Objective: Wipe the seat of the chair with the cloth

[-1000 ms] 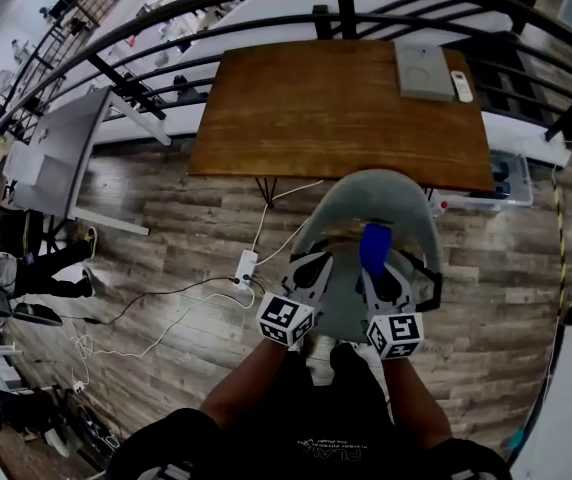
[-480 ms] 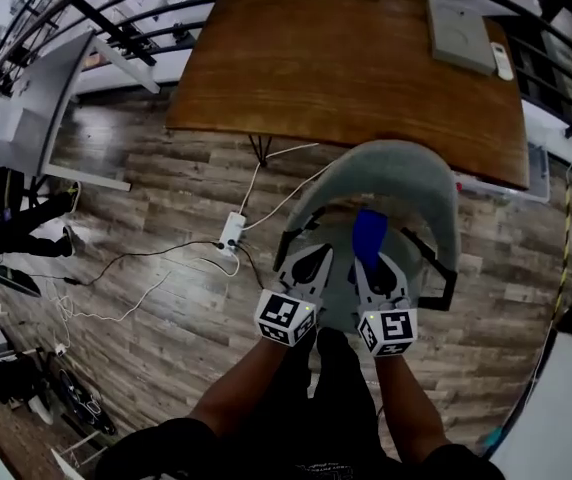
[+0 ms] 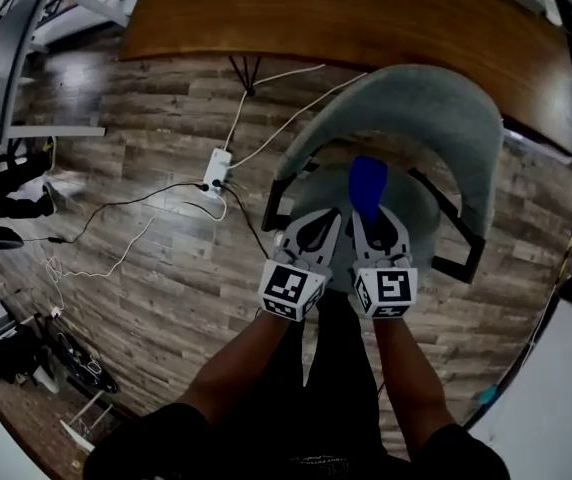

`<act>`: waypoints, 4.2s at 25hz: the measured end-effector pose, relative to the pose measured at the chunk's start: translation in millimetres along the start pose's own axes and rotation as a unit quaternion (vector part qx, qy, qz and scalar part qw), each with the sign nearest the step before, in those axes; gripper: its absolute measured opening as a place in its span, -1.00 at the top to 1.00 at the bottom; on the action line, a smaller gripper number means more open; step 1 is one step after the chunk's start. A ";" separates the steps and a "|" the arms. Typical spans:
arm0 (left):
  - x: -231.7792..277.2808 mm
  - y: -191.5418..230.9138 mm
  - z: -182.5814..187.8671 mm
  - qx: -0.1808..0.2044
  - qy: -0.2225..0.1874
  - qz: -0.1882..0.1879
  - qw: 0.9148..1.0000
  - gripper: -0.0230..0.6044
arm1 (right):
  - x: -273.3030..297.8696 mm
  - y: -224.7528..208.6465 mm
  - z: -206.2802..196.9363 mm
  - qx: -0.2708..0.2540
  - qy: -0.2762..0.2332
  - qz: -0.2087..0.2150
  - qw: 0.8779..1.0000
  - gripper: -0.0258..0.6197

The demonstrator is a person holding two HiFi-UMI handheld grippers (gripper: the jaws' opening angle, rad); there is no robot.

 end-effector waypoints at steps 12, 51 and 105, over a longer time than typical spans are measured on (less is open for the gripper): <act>4.1 30.1 -89.0 0.006 0.043 0.004 0.999 0.91 | 41.8 -8.8 -86.5 -0.032 0.062 -0.001 0.998 0.58; -12.3 61.9 -187.7 0.002 0.111 0.042 0.993 0.91 | 91.9 -37.5 -198.0 -0.022 0.181 -0.079 0.980 0.59; -31.9 22.9 -198.3 0.015 0.120 -0.006 0.993 0.91 | -21.4 -100.2 -180.2 -0.034 0.159 -0.217 0.962 0.59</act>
Point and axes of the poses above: the fingertips, and each gripper's own axes: x forward along the fingers, y to its left, z out of its top, the point moved 5 cm from there along -x, backward along the fingers, and after that the axes turned 11 degrees about -y, right-handed, at the moved point
